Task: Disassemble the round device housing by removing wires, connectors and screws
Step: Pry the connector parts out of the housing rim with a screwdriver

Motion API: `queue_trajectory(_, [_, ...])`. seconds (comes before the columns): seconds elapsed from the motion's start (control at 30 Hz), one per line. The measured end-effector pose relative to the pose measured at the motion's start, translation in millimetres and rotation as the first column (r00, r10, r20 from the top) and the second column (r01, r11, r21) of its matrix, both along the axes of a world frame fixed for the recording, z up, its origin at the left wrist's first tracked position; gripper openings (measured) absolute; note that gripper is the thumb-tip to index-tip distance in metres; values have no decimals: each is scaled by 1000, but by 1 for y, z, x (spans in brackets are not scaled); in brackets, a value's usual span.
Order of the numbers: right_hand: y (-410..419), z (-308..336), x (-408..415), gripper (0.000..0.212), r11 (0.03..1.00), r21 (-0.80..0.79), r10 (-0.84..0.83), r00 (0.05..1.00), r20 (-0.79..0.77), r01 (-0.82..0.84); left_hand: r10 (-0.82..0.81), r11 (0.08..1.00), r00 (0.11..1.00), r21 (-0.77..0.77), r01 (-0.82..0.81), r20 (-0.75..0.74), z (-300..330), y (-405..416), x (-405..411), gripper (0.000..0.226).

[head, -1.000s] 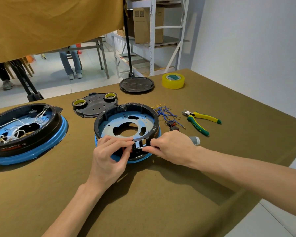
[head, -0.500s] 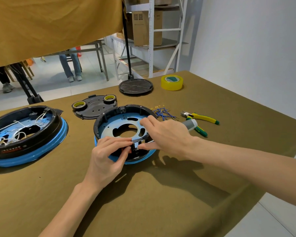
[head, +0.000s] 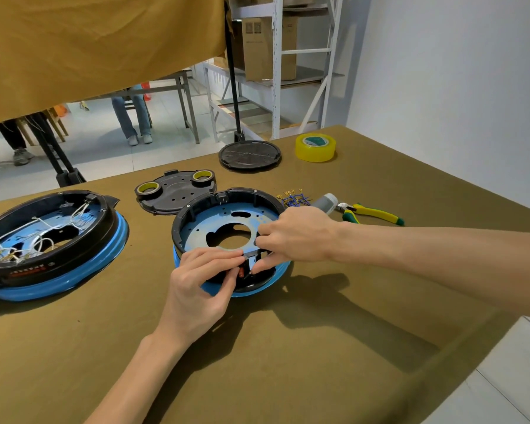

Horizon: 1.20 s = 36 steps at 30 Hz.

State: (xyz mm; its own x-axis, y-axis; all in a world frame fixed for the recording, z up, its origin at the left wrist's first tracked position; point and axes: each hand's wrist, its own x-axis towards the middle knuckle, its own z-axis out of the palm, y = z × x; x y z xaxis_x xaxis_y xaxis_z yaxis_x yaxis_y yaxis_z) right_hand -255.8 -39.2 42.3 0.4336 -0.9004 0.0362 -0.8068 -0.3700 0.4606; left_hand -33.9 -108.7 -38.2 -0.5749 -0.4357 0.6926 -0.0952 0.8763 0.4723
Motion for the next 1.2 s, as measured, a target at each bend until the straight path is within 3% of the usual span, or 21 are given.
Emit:
queue_trajectory(0.53, [-3, 40, -2, 53, 990, 131, -37, 996, -84, 48, -3, 998, 1000, -70, 5, 27, -4, 1, 3, 23])
queue_trajectory(0.8, [4, 40, 5, 57, 979, 157, -138, 990, 29, 131, -6, 999, 1000, -31, 7, 30, -2, 3, 1, 22])
queue_trajectory(1.07, [2, 29, 17, 60, 990, 76, -117, 993, -28, 118, -14, 1000, 999, -17, 14, 40, 1, 2, -1, 19])
queue_trajectory(1.2, [-1, 38, 9, 59, 977, 168, -137, 990, 27, 130, -26, 1000, 996, -13, 27, 87, 2, 0, 0, 19])
